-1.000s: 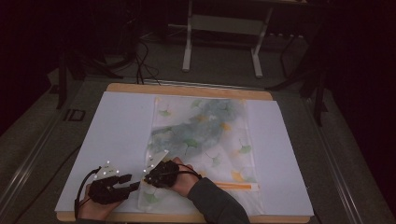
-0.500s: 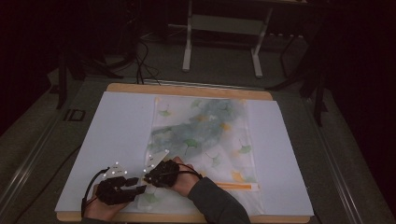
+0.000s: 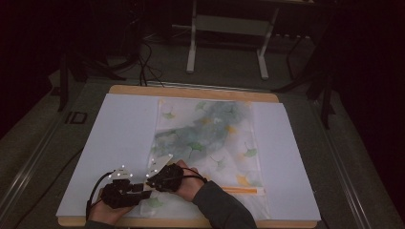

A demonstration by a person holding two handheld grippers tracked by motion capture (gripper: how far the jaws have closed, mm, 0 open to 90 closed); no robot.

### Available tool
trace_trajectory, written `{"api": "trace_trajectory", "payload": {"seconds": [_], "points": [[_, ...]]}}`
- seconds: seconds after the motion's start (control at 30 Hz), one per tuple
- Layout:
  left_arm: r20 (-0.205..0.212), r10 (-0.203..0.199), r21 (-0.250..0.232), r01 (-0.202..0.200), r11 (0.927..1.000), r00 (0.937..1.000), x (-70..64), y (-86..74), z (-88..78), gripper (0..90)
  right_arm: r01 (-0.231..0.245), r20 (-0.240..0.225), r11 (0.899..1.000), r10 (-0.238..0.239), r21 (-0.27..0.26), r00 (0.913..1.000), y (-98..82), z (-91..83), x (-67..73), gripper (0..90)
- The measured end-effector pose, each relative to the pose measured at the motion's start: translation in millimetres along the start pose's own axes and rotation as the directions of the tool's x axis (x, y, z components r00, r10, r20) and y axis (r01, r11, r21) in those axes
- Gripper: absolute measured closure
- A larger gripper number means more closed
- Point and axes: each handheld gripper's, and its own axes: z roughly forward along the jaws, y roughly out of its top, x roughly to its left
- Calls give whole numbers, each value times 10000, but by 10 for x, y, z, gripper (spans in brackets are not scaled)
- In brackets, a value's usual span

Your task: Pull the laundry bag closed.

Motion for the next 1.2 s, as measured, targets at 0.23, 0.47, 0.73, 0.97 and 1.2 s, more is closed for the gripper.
{"api": "trace_trajectory", "payload": {"seconds": [0.23,0.47,0.73,0.97,1.2], "points": [[546,53,184,-63,9998,9985,10,36,69,609,21,-57,10000,-21,-98,10000,15,-47,5,841],[743,77,448,-111,9989,9972,20,74,126,711,106,-124,9999,-108,-119,9999,-6,-50,1,841],[918,129,496,-176,9986,9957,19,75,147,880,111,-136,9999,-112,-80,9998,-42,-70,-6,841],[907,152,422,-191,9989,9958,16,59,147,884,59,-203,9999,-61,-98,9998,-82,-67,-12,842],[948,192,371,-228,9991,9953,22,45,139,886,-33,-317,10000,33,-1,9995,-136,-50,-28,843]]}}
